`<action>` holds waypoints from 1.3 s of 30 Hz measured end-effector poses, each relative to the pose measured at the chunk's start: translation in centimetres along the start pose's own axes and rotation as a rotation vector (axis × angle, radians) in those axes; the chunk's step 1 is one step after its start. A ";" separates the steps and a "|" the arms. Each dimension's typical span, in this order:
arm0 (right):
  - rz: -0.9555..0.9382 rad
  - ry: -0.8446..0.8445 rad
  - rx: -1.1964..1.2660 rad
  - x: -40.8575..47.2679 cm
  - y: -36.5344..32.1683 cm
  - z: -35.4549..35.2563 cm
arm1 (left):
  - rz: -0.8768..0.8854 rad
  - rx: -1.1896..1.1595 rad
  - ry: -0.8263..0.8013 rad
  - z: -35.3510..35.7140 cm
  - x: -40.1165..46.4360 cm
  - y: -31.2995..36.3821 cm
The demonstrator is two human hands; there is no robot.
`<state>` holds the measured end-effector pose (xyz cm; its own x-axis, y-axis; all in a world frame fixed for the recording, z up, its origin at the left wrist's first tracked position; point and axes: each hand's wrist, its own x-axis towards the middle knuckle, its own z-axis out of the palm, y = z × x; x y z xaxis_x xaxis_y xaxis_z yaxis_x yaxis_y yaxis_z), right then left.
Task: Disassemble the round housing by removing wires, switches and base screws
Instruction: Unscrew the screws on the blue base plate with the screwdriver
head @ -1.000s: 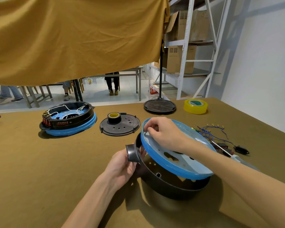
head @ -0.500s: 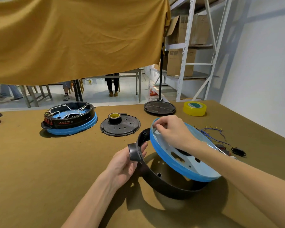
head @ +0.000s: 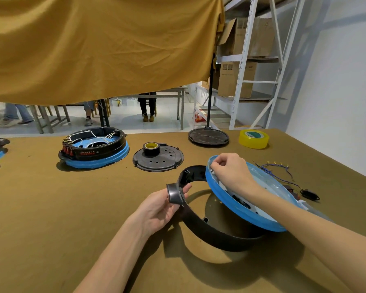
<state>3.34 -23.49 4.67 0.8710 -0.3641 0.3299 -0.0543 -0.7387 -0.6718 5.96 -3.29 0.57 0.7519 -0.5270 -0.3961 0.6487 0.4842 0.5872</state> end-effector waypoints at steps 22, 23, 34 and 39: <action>-0.011 -0.011 0.115 0.4 0.7 -2.0 | 0.326 0.522 0.096 -1.5 2.3 -0.7; -0.054 -0.012 0.120 0.2 0.4 -1.8 | 0.320 0.493 0.092 -1.3 2.2 -0.7; -0.061 -0.058 0.158 -0.5 -0.9 -0.8 | 0.438 0.888 0.293 -1.9 2.2 0.3; -0.041 -0.101 0.188 -1.1 -1.1 -1.2 | 0.837 1.295 0.507 -2.5 1.0 1.8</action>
<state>1.90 -22.93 5.84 0.9158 -0.2698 0.2977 0.0663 -0.6293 -0.7743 8.22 -1.21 -0.48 0.9543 -0.0337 0.2971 -0.2711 -0.5169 0.8120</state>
